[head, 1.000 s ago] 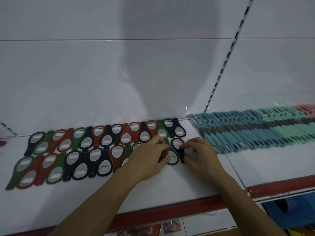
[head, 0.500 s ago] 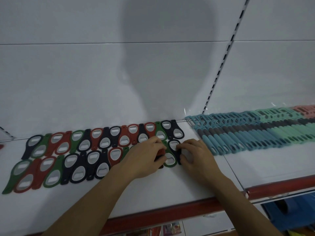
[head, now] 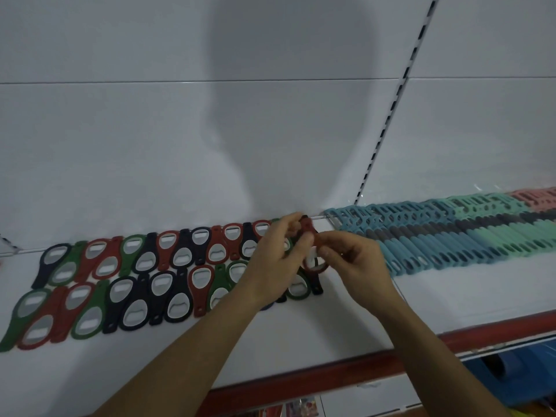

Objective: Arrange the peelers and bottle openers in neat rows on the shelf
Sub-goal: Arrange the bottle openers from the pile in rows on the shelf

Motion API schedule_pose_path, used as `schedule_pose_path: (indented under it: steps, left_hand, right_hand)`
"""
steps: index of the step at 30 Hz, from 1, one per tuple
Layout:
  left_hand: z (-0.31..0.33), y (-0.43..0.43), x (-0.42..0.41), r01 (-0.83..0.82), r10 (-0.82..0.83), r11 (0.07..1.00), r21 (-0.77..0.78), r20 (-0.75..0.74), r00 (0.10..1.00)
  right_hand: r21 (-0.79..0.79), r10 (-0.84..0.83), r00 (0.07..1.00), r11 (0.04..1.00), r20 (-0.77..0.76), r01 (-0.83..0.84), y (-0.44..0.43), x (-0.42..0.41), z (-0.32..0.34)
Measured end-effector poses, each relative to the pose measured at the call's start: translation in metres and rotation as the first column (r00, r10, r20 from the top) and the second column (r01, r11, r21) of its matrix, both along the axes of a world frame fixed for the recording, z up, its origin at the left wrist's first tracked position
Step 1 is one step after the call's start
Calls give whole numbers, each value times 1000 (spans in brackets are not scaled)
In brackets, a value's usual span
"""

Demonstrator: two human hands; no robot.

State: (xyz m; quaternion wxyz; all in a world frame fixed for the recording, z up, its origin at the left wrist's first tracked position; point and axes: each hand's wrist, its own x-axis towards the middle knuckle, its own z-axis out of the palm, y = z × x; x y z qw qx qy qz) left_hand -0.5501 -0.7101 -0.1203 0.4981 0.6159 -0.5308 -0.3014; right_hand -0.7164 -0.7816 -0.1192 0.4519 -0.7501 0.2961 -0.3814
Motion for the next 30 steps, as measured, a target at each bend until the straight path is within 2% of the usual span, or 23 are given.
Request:
schedule_pose_path:
  steps: [1,3,5,8,12,18,30]
  left_hand:
    - [-5,2,5,-28,27,1000,1,193,981]
    - [-12,6,8,-17,7,1000,13,524,852]
    - [-20,7,6,32,-65,998,62,663,746]
    - [-30,7,-1,82,-142,990,118,719,680]
    - [-36,7,-5,102,-147,989,106,770,621]
    - [-37,6,-4,105,-141,990,97,780,610]
    - [-37,6,-4,104,-157,988,118,776,611]
  right_hand:
    - [14,-75,995,997,-63,76,-5,-6,-1]
    - [-34,-213,930,977,-299,213,-16,-16,-6]
    - [-117,-296,825,955,-482,274,-22,-19,-12]
    - [-169,-350,743,935,-570,311,-21,-14,-20]
    - [-258,-365,711,931,-601,259,-16,-12,-26]
    - [-336,-358,729,924,-583,185,-13,-15,-28]
    - [-294,-313,744,942,-590,164,-12,-17,-29]
